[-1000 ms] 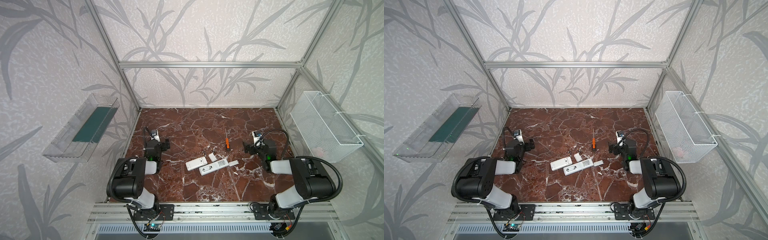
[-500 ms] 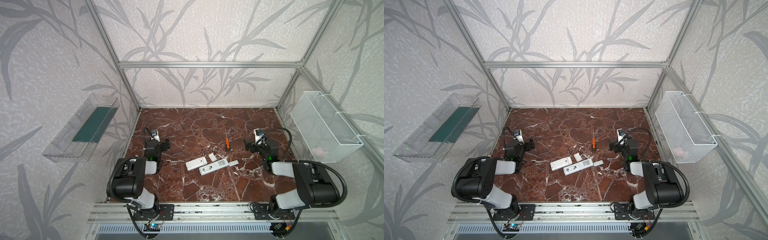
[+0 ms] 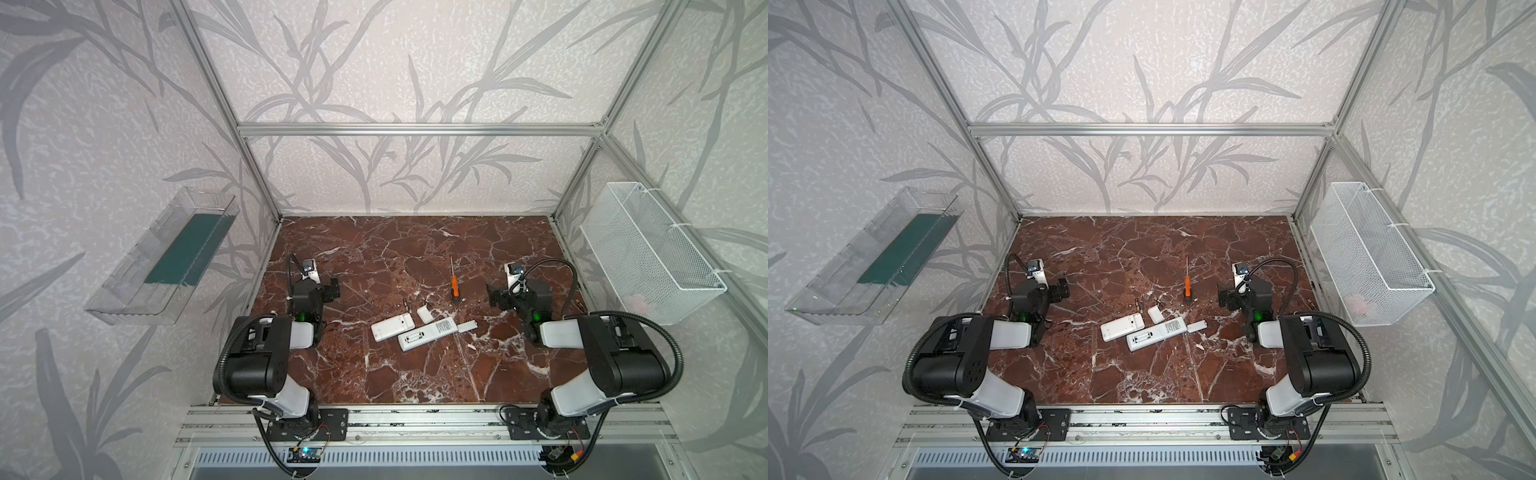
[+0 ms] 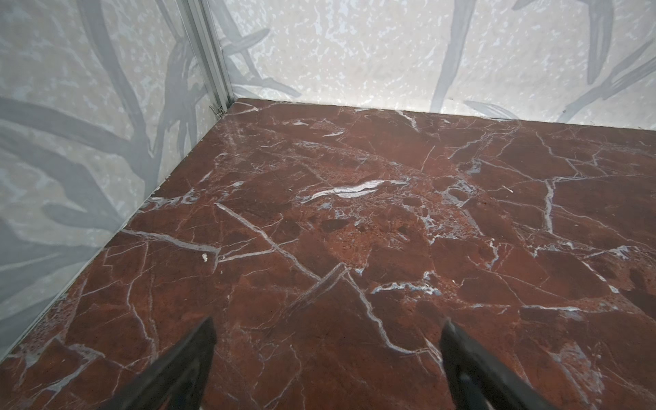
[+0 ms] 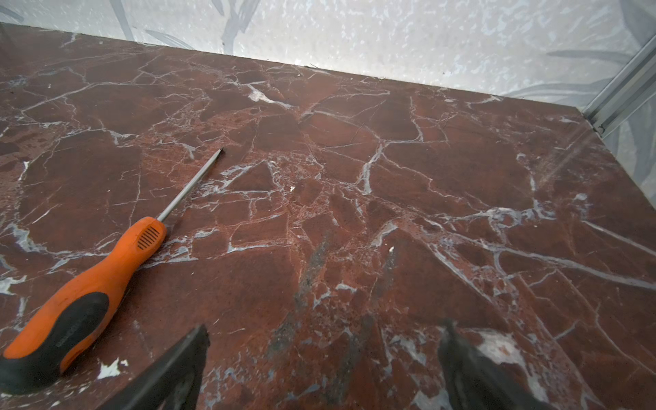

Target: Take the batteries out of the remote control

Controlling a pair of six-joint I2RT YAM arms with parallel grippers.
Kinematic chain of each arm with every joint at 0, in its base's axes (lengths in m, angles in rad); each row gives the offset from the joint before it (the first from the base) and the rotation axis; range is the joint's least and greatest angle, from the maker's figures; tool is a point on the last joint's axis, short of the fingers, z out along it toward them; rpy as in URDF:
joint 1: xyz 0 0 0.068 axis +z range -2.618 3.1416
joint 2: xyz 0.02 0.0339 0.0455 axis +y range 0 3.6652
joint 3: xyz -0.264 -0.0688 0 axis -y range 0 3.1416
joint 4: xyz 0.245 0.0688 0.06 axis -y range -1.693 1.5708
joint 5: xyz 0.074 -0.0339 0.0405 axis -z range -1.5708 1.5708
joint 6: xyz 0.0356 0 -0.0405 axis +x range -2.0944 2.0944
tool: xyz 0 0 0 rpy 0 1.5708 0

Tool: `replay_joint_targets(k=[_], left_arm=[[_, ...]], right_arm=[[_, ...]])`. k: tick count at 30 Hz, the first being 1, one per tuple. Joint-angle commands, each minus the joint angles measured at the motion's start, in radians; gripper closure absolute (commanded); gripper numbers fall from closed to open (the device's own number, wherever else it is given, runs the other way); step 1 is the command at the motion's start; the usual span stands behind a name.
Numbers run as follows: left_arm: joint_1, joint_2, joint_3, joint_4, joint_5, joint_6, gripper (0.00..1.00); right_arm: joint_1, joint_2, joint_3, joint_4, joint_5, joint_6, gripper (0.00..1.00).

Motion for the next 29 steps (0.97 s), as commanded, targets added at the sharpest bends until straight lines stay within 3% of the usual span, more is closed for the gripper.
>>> replay_joint_targets(k=[1, 29], left_arm=[[0.002, 0.005, -0.005, 0.033, -0.002, 0.01, 0.01], [0.001, 0.006, -0.005, 0.033, -0.002, 0.01, 0.01]], right_arm=[[0.002, -0.024, 0.024, 0.003, 0.009, 0.003, 0.01], [0.01, -0.025, 0.022, 0.001, 0.016, -0.004, 0.01]])
